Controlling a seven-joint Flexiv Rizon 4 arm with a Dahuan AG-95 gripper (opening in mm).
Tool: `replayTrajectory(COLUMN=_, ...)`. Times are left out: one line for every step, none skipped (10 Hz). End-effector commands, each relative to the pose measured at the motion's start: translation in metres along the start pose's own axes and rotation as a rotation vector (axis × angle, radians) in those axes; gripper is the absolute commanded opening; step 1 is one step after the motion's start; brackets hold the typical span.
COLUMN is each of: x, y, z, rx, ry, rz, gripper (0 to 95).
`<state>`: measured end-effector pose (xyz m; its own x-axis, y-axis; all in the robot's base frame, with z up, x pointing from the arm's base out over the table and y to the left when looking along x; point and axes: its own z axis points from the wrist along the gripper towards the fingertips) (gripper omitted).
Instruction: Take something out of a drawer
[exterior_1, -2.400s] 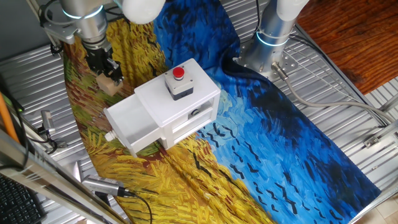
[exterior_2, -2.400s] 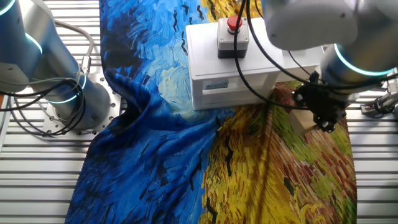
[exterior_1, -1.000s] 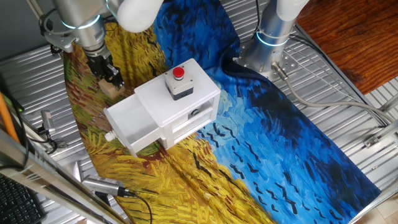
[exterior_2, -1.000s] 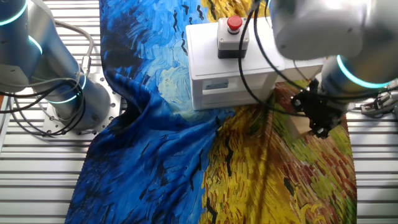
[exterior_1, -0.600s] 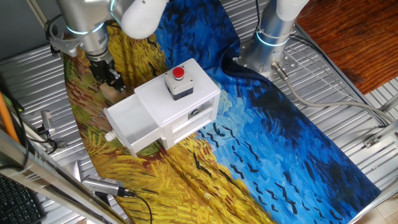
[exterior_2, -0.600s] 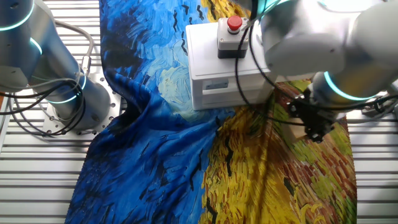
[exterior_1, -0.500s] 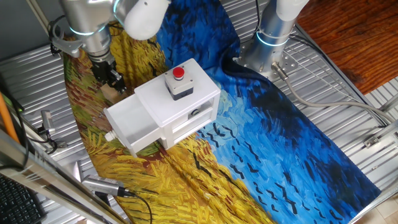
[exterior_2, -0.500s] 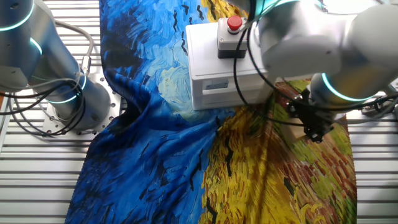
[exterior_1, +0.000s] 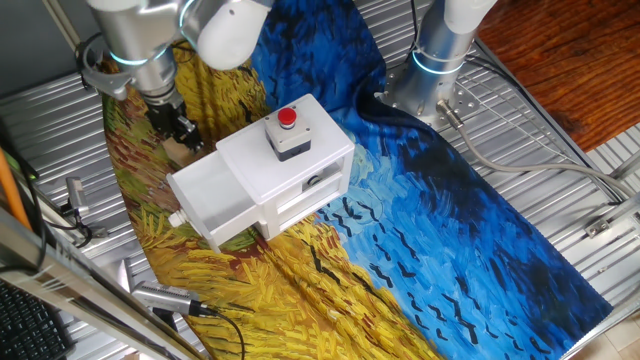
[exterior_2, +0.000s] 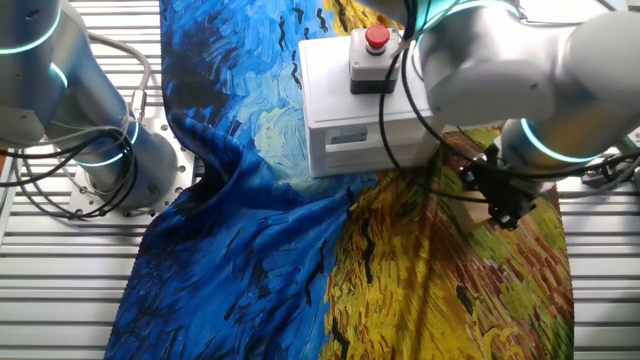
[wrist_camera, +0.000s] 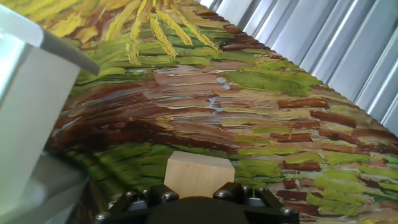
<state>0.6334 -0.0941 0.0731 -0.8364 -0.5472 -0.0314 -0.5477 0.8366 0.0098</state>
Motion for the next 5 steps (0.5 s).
replayTrajectory(x=0.003, y=0.000, z=0.002, rx=0.002, ry=-0.014, rz=-0.003, gripper=0.0)
replayTrajectory(x=0.003, y=-0.001, z=0.009, rx=0.002, ry=-0.014, rz=0.004, gripper=0.0)
replayTrajectory(x=0.003, y=-0.002, z=0.017, rx=-0.001, ry=-0.021, rz=0.006, gripper=0.0)
replayTrajectory(x=0.003, y=-0.003, z=0.020, rx=-0.002, ry=-0.026, rz=0.011, gripper=0.0)
replayTrajectory(x=0.003, y=-0.003, z=0.023, rx=-0.002, ry=-0.036, rz=0.014, gripper=0.0)
